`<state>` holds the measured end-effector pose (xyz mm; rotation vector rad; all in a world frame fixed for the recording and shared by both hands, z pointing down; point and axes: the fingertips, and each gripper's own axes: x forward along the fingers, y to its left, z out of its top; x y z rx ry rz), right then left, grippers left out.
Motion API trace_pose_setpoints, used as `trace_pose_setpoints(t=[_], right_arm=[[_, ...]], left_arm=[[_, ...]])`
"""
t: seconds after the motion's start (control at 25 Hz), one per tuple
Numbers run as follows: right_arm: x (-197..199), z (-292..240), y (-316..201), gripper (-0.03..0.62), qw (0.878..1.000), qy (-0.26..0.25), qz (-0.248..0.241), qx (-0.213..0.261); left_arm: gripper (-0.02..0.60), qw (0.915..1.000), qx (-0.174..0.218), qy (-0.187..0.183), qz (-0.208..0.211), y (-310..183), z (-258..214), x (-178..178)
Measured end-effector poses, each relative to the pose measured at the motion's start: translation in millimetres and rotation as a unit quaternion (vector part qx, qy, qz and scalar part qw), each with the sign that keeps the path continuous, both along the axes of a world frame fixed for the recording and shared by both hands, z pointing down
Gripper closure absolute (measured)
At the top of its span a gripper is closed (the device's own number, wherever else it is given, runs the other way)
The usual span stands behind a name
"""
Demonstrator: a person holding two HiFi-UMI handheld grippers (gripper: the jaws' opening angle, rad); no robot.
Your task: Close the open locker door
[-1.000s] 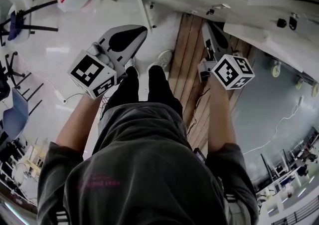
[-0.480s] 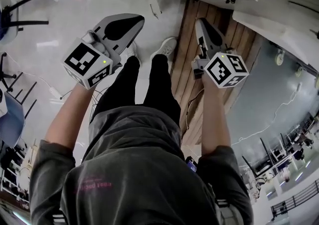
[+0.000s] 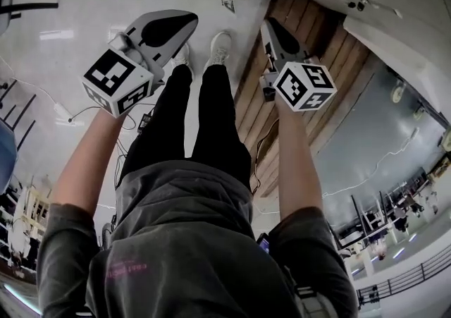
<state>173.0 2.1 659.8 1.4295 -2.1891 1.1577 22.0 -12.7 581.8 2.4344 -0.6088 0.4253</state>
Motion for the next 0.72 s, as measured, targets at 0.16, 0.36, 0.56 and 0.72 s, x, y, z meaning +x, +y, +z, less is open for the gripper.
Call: trace_pose_setpoints(t=[0.16,0.36,0.56,0.72], right_arm=[[-6,41,1,0.557,0.999,-0.001,-0.032,-0.018],[-15,94,3,0.556,0.997,0.0,-0.071,-0.043],[-17,136,10,0.556,0.993,-0.004,-0.1,-0.068],[-19,167,15,0.556,0.989,-0.002,-0.121,-0.088]], left_arm=[[0.574,0.9995,-0.02,-0.005,-0.023,8,33,-1],[0.574,0.9975,-0.044,-0.015,-0.053,13,77,-2],[0.574,0.995,-0.064,-0.019,-0.074,20,111,1],[0.574,0.9931,-0.074,-0.021,-0.089,23,129,2]])
